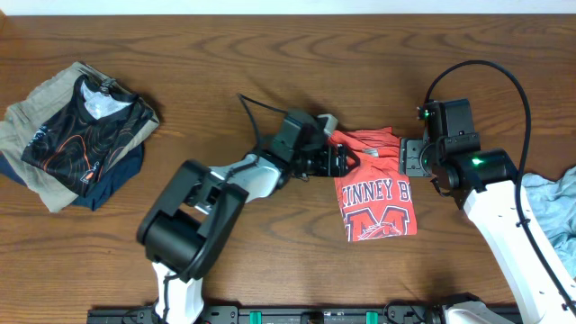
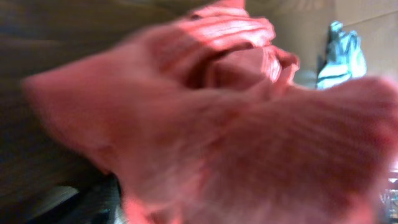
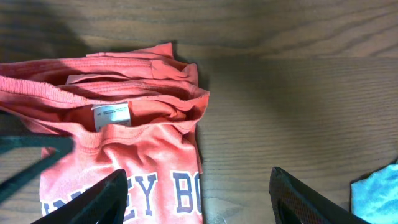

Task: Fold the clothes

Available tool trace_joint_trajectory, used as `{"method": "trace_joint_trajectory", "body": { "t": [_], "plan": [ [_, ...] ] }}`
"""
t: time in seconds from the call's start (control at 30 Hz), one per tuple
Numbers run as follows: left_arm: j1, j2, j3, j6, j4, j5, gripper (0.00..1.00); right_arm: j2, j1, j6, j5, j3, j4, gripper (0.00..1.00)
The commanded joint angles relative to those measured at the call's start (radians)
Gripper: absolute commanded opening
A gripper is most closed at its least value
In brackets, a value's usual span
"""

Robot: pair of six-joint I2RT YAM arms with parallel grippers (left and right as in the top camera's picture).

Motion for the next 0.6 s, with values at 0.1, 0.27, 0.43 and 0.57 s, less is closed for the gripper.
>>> {"method": "trace_joint_trajectory", "body": {
  "t": [0.1,0.27,0.43,0.57],
  "plan": [
    [-0.039,0.056,-0.003,-0.025,0.032,-0.002,0.23,-0.003,-0.004,0.007,-0.001,0.014,-0.005,0.71],
    [-0.002,0.034,-0.001,-0.024,0.042,-0.001,0.06,-0.003,-0.004,0.006,0.000,0.014,-0.016,0.70],
    [0.085,-0.065,-0.001,0.079,-0.064,-0.010,0.06,-0.003,-0.004,0.007,0.000,0.014,-0.021,0.70],
    [0.190,-0.218,-0.001,0.188,-0.238,-0.105,0.06,-0.003,-0.004,0.006,0.000,0.014,-0.032,0.69]
  ]
}}
